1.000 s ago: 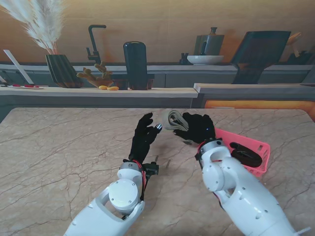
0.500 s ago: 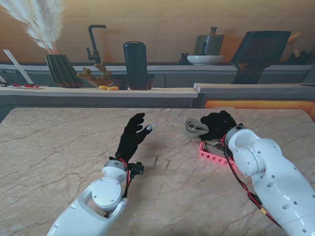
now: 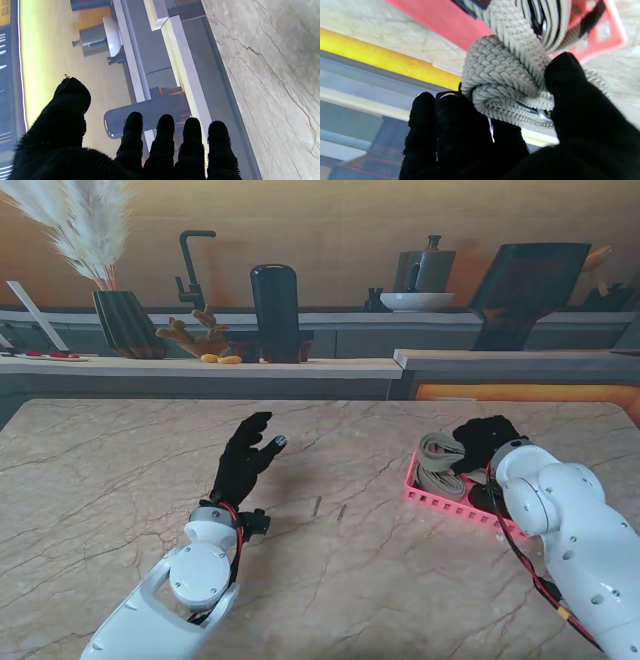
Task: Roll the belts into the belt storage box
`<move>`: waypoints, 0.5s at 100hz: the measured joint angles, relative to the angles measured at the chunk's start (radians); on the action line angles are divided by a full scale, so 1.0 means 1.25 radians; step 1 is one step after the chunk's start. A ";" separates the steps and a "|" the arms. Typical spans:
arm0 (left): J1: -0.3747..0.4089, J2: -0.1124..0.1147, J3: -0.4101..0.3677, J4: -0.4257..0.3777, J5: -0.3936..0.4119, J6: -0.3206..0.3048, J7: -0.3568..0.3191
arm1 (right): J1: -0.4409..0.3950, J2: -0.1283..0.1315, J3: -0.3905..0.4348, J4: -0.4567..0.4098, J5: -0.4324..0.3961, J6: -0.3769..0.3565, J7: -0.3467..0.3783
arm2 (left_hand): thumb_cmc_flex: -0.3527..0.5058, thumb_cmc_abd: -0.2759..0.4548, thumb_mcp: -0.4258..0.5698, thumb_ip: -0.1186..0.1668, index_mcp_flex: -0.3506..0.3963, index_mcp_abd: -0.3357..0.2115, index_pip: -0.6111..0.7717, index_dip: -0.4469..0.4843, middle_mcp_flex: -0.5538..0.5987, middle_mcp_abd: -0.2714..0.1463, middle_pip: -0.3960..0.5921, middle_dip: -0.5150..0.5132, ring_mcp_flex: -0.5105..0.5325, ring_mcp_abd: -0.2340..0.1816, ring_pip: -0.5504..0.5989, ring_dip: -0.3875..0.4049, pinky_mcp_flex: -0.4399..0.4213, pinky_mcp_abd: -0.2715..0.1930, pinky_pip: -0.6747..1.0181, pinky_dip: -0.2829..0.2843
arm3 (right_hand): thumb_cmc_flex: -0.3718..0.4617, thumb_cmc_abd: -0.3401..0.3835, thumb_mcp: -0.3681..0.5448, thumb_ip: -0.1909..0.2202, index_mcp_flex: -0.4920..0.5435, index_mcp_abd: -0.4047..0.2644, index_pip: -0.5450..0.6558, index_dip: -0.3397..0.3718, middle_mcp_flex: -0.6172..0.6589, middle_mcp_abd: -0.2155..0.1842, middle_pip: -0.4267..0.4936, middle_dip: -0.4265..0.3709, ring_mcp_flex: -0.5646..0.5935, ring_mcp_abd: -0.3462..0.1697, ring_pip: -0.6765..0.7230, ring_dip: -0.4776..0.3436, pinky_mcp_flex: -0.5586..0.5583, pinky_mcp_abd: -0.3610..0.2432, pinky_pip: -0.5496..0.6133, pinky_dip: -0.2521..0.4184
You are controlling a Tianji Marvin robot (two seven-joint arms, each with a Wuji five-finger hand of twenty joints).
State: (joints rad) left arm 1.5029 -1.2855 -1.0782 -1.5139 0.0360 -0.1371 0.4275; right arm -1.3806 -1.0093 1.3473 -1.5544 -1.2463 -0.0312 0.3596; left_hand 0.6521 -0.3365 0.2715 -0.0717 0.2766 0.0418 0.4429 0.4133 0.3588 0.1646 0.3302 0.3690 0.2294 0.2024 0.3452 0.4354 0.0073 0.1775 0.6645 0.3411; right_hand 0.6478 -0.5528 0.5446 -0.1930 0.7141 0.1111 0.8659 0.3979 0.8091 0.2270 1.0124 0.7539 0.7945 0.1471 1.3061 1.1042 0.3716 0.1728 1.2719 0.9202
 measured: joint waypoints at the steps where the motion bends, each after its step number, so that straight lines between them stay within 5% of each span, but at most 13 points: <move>1: 0.000 0.000 -0.001 0.000 -0.001 0.000 0.001 | -0.001 0.000 0.000 0.001 -0.001 0.003 0.003 | 0.000 0.000 0.000 0.000 0.003 0.000 0.000 0.000 0.000 0.000 0.000 0.000 0.000 0.000 0.000 0.000 0.001 0.000 0.000 0.000 | 0.000 0.000 0.000 0.000 0.000 0.000 0.000 0.000 0.000 0.000 0.000 0.000 0.000 0.000 0.000 0.000 0.000 0.000 0.003 0.002; 31: 0.007 0.000 -0.011 -0.009 -0.003 0.005 0.009 | -0.019 0.006 -0.005 0.028 -0.020 0.038 0.022 | 0.000 0.000 -0.002 0.007 0.008 0.000 0.000 0.001 0.000 0.000 0.000 0.001 0.004 0.006 0.003 0.000 0.007 0.006 0.013 0.002 | 0.000 0.000 0.000 0.000 0.000 0.000 0.000 0.000 0.000 0.000 0.000 0.000 0.000 0.000 0.000 0.000 0.012 0.000 0.033 0.033; 50: 0.010 -0.001 -0.014 -0.013 0.002 0.007 0.018 | -0.015 0.007 -0.025 0.077 -0.023 0.044 -0.052 | 0.001 0.000 -0.011 0.007 0.008 0.000 0.000 0.004 0.010 0.000 0.000 0.002 0.014 0.006 0.010 0.000 0.014 0.007 0.022 0.008 | 0.000 0.000 0.000 0.000 0.000 0.000 0.000 0.000 0.000 0.000 0.000 0.000 0.000 0.000 0.000 0.000 0.012 0.000 0.033 0.041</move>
State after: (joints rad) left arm 1.5154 -1.2861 -1.0952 -1.5301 0.0388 -0.1285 0.4504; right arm -1.3989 -1.0009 1.3166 -1.4580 -1.2755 0.0235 0.2945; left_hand 0.6531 -0.3362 0.2582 -0.0635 0.2868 0.0421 0.4429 0.4184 0.3709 0.1646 0.3302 0.3720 0.2463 0.2102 0.3582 0.4354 0.0252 0.1861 0.6921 0.3512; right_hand 0.6478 -0.5528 0.5446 -0.1930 0.7141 0.1111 0.8658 0.3974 0.8088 0.2272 1.0124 0.7539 0.7945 0.1471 1.3061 1.1042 0.3869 0.1725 1.3137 0.9716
